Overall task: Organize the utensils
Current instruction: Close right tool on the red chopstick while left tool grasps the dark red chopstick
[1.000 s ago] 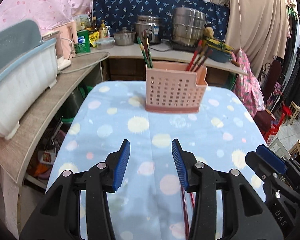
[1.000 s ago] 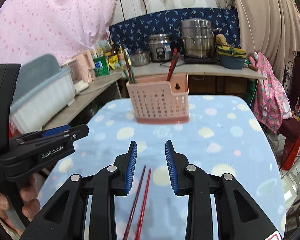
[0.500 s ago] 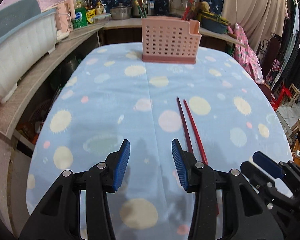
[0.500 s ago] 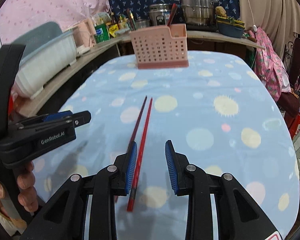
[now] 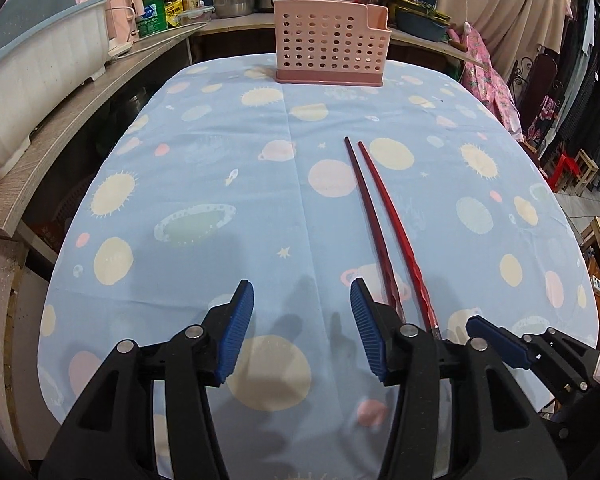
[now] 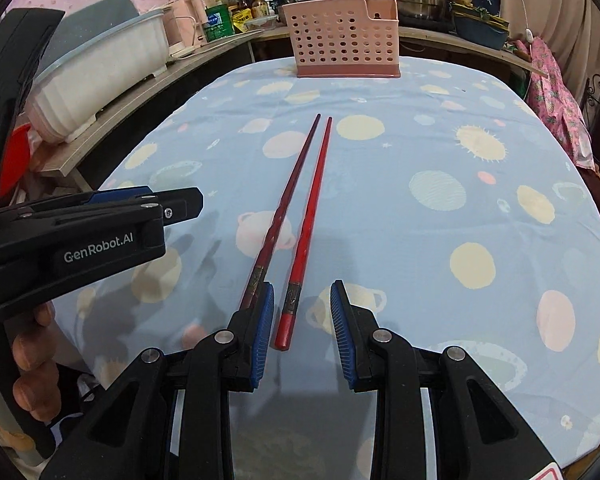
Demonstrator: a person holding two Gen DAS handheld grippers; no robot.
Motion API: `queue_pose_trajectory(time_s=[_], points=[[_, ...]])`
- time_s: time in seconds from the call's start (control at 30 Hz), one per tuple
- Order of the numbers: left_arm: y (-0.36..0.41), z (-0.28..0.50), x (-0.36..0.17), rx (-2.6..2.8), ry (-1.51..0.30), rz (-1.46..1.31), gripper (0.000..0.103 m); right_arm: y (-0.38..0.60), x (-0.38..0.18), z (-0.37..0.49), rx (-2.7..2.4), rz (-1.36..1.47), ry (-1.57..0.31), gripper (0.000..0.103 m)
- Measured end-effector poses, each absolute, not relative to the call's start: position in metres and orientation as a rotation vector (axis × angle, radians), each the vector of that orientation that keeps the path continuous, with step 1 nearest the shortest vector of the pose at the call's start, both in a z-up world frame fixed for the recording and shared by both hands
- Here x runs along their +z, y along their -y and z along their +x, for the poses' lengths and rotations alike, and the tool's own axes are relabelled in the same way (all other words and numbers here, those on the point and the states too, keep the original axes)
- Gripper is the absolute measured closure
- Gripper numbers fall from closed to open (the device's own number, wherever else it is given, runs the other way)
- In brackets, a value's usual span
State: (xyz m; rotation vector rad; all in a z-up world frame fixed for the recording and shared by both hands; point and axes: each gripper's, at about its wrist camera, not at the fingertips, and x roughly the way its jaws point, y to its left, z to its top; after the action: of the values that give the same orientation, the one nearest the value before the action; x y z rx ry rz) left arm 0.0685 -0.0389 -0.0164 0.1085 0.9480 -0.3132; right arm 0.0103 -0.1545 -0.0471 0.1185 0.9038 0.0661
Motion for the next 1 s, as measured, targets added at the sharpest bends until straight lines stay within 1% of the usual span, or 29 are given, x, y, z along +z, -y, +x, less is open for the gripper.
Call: queue_pose_trajectory(time_s=[0.17,0.37,0.43,0.57,0.7,0.87,1.0], points=[[0.039,0.066,-0.018,-0.311,-0.951,0.113,0.05,0.152,-0.05,0.01,0.069,0.113,-0.909,0.074],[0.039,0.064,-0.021,-0.314,-0.96,0.115,0.048,0.15,-0.054,0.01,0.069,0.1,-0.916,0.077],[0.039,0.063,-0.022,-0.315,-0.962,0.118,0.046,0.149,-0.055,0.011,0.065,0.095,-0.92,0.082],[0.04,0.061,-0.023,-0.318,-0.966,0.122,0.045,0.148,-0.057,0.01,0.054,0.082,-0.916,0.086],[0.043,0.06,-0.025,-0.328,-0.972,0.125,0.044,0.15,-0.058,0.009,0.033,0.076,-0.906,0.095],[0.052,0.053,-0.027,-0.357,-0.972,0.145,0.041,0.159,-0.059,0.007,0.017,0.105,-0.901,0.096],[0.06,0.048,-0.03,-0.384,-0.977,0.163,0.041,0.167,-0.059,0.004,-0.01,0.122,-0.896,0.096]])
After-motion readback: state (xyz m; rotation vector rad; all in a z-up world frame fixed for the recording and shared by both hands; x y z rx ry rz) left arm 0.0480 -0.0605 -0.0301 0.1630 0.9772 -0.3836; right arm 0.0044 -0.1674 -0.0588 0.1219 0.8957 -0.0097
